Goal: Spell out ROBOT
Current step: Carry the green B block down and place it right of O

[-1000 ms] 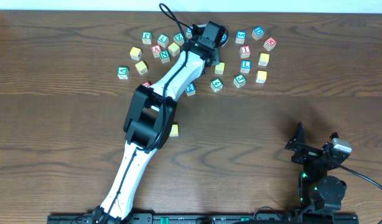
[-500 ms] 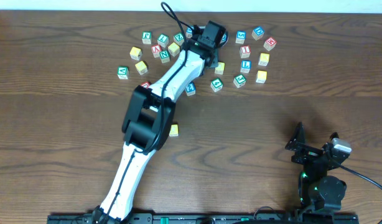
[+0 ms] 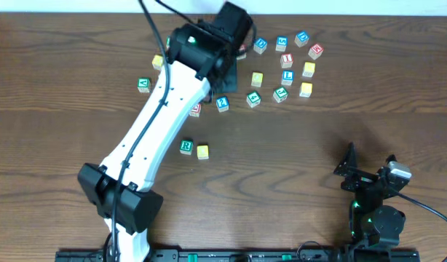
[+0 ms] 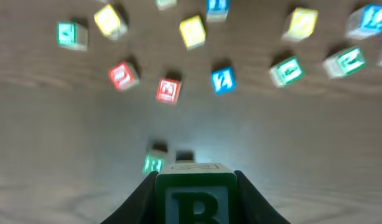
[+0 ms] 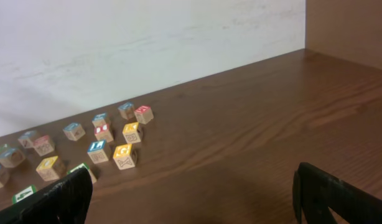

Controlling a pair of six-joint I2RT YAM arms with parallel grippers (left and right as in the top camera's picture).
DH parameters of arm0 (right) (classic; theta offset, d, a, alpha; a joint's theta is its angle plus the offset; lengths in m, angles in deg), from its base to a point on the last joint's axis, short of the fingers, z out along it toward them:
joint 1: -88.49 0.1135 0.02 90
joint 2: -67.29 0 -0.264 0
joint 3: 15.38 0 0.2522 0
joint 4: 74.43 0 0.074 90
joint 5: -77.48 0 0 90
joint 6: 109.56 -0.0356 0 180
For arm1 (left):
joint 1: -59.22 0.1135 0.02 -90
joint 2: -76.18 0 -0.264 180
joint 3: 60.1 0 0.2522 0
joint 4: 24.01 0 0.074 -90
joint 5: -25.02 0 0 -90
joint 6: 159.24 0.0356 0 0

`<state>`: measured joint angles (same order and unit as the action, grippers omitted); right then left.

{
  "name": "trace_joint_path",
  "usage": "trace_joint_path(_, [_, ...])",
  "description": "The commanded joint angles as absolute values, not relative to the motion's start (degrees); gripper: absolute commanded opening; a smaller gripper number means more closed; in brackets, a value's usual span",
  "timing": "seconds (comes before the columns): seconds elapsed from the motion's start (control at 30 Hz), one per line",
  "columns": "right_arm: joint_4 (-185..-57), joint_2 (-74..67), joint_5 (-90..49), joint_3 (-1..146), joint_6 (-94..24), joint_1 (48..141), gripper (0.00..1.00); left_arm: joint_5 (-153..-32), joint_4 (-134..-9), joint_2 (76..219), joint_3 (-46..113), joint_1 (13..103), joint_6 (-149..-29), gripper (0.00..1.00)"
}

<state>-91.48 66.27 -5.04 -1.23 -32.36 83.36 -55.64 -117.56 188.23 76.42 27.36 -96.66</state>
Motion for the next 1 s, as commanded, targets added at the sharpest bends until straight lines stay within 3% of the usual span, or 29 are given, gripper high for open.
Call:
trace_joint_path(0.0, [-91.68, 66.53, -4.73, -1.3, -32.77, 83.23, 0.99, -55.51, -118.19, 189.69, 71.0, 25.79, -101.73, 0.21])
trace_joint_path(0.43, [-91.68, 66.53, -4.73, -1.3, -32.77, 83.23, 0.99, -57.23, -86.08, 189.69, 32.95, 23.78, -115.17, 0.22])
trace_joint_path(0.97, [-91.68, 66.53, -4.73, -1.3, -32.77, 83.23, 0.99, -62.0, -82.39, 189.78, 29.82, 22.55, -115.74, 0.22])
